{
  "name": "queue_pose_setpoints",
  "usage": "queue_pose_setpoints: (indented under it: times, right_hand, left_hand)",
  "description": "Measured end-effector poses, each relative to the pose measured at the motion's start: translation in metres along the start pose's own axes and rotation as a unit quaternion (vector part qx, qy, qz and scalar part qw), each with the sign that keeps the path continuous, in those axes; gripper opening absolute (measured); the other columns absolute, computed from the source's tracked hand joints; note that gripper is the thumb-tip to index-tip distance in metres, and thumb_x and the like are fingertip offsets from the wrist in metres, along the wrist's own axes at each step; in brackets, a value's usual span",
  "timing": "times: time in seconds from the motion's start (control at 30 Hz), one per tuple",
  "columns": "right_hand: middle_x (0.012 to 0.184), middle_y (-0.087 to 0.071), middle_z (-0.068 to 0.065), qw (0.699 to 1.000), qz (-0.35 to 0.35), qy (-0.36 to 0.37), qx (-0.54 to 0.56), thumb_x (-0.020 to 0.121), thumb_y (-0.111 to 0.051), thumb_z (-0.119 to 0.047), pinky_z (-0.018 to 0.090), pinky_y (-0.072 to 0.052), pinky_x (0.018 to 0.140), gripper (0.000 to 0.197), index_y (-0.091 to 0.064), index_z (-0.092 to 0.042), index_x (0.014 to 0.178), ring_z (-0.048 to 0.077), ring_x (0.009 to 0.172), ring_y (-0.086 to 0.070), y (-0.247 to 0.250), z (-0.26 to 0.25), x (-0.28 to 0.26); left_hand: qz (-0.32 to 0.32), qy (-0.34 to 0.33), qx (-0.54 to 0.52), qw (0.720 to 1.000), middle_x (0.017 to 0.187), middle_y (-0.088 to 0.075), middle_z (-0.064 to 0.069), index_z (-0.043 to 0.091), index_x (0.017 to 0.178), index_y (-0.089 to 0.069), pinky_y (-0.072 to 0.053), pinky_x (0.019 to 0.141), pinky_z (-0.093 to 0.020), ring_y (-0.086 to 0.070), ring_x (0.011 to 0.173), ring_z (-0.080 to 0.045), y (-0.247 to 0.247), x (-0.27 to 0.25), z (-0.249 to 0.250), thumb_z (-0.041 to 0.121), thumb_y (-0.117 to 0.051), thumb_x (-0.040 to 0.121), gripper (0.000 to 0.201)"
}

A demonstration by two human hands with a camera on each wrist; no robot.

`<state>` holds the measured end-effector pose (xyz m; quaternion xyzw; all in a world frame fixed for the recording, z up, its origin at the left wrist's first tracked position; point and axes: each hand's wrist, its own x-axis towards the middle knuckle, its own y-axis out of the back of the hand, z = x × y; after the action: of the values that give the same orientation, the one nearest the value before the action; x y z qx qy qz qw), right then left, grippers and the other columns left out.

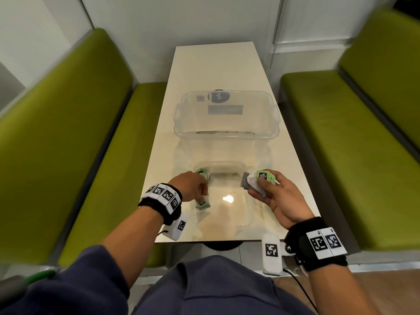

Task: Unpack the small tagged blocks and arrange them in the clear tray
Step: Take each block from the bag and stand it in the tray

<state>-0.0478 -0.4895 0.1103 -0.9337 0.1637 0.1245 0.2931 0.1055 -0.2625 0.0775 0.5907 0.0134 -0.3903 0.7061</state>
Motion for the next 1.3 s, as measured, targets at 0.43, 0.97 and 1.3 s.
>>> queue_pose_setpoints:
  times: [0.43,0.97,1.3]
  right_hand:
    - [0.1,-0.074,0.011,0.999,0.033,-0.021,-0.007,0.098,-0.06,-0.005,0.036,-0.064,0.079,0.014,-0.063,-0.002,0.111,0.027,0.093,-0.076,0.002,-0.002,-0.001]
    - [0.12,-0.065,0.025,0.997,-0.021,-0.076,-0.024,0.095,-0.045,0.017,0.041,-0.063,0.085,0.034,-0.06,-0.001,0.119,0.044,0.118,-0.065,-0.005,0.005,-0.004]
    - [0.124,-0.066,0.027,0.996,-0.052,-0.059,-0.047,0.094,-0.055,0.015,0.041,-0.062,0.086,0.036,-0.058,-0.006,0.123,0.04,0.112,-0.068,-0.015,0.009,-0.006]
  left_hand:
    - [-0.031,0.019,0.11,0.993,0.108,-0.072,0.006,0.028,0.096,-0.077,-0.051,0.077,-0.03,-0.069,0.099,-0.021,-0.01,0.022,0.003,0.019,-0.084,0.08,0.02]
    - [0.063,-0.014,0.042,0.997,0.112,-0.07,0.007,0.029,0.108,-0.072,-0.051,0.086,-0.03,-0.064,0.103,-0.017,0.007,0.004,-0.001,0.03,-0.07,0.093,0.016]
    - [0.12,-0.131,-0.275,0.945,0.1,-0.073,0.016,0.033,0.103,-0.077,-0.041,0.061,-0.009,-0.056,0.063,0.005,0.03,-0.045,0.051,0.047,-0.073,0.09,0.019]
